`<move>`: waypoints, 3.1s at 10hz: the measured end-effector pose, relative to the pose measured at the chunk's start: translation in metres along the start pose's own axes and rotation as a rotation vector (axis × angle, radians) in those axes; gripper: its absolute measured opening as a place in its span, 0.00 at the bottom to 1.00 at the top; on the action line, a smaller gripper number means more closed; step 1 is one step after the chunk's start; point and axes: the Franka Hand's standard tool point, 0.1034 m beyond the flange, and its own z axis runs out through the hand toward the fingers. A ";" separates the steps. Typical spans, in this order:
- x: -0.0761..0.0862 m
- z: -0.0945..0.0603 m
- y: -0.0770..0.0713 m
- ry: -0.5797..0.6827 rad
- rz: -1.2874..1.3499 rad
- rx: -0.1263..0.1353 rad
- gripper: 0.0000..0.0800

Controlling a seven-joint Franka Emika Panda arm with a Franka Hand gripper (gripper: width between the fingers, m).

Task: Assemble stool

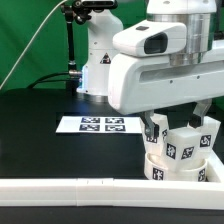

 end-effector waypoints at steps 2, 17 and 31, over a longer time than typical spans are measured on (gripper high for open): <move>0.000 0.000 0.002 0.004 0.004 -0.004 0.68; 0.005 0.001 0.005 0.125 1.143 -0.006 0.41; 0.002 -0.016 0.018 0.124 1.294 0.006 0.81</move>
Offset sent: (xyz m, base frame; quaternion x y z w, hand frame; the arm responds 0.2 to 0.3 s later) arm 0.0000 0.0000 0.0000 0.0000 0.0000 0.0000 1.0000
